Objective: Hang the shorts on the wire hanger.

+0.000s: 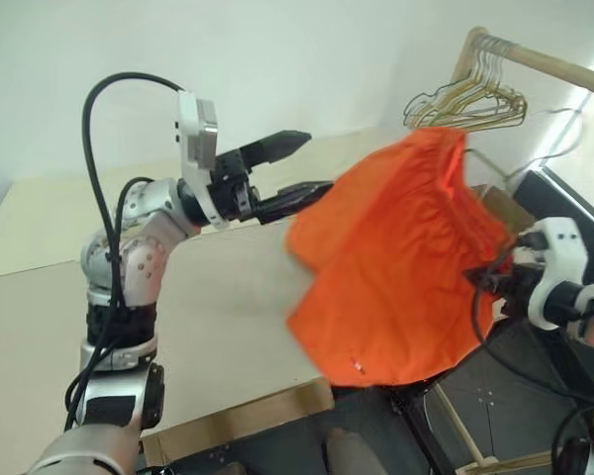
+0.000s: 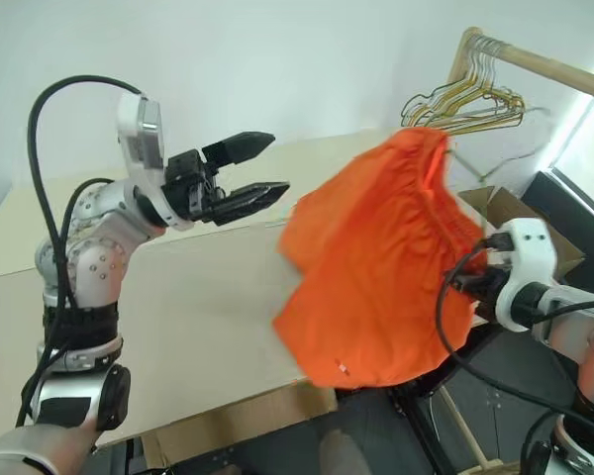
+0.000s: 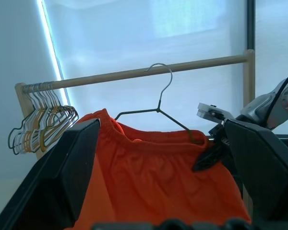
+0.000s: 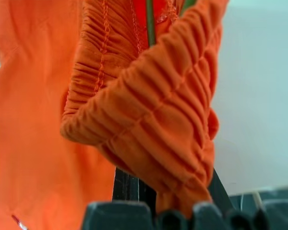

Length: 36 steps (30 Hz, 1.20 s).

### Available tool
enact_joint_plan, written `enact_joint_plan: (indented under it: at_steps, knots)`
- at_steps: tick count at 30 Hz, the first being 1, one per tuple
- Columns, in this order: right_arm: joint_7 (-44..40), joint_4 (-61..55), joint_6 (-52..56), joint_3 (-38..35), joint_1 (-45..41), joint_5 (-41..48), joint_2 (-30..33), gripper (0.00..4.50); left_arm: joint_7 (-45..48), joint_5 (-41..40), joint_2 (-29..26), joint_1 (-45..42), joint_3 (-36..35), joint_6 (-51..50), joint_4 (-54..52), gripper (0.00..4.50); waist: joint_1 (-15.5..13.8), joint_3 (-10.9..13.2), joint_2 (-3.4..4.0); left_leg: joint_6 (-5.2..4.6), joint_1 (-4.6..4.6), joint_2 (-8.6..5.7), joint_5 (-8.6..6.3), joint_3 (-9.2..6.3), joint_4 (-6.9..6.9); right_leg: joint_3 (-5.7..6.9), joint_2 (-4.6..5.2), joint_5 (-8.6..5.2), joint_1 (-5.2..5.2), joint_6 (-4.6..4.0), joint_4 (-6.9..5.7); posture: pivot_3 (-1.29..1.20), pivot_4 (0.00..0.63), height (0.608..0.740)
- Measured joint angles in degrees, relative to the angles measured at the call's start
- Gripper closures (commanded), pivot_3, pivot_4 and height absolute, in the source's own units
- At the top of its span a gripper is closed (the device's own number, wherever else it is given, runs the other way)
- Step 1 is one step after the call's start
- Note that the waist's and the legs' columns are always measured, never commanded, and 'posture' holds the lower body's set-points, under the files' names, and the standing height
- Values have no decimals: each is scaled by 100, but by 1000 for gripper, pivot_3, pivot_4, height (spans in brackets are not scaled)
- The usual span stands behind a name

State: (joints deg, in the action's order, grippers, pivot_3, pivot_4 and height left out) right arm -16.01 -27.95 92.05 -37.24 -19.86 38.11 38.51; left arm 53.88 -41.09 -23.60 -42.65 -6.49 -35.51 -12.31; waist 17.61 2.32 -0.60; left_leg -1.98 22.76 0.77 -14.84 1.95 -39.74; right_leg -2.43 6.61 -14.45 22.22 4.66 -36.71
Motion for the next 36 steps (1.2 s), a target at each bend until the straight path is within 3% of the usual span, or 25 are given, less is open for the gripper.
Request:
enact_joint_plan:
  at_steps: [9,15,26,36]
  knots:
    - [2911,1578,0,-1152,-1528,513,-238,4500,-150,-108,-85,62,26,-22,48,23,367,-27,38,-4,-18,-17,-1,11,10,-14,-11,-1,-13,0,8,-386,0,740]
    - [4094,2576,0,-1673,-2278,614,-168,4500,-100,-96,-147,61,46,49,105,23,478,-27,39,-5,-30,-16,-2,14,15,-16,-13,-1,-26,1,17,-385,1,740]
    - [4737,3886,0,-2261,-3041,548,451,4500,-38,-46,-204,61,90,139,197,23,504,-26,38,-9,-82,-15,-4,18,49,-15,-17,0,-101,2,86,-387,8,740]
    - [4758,4723,-63,-3037,-3409,-998,638,4500,-28,-46,-261,60,119,187,196,23,505,-26,38,-9,-85,-17,-4,20,58,-21,-18,0,-104,3,90,-374,0,740]
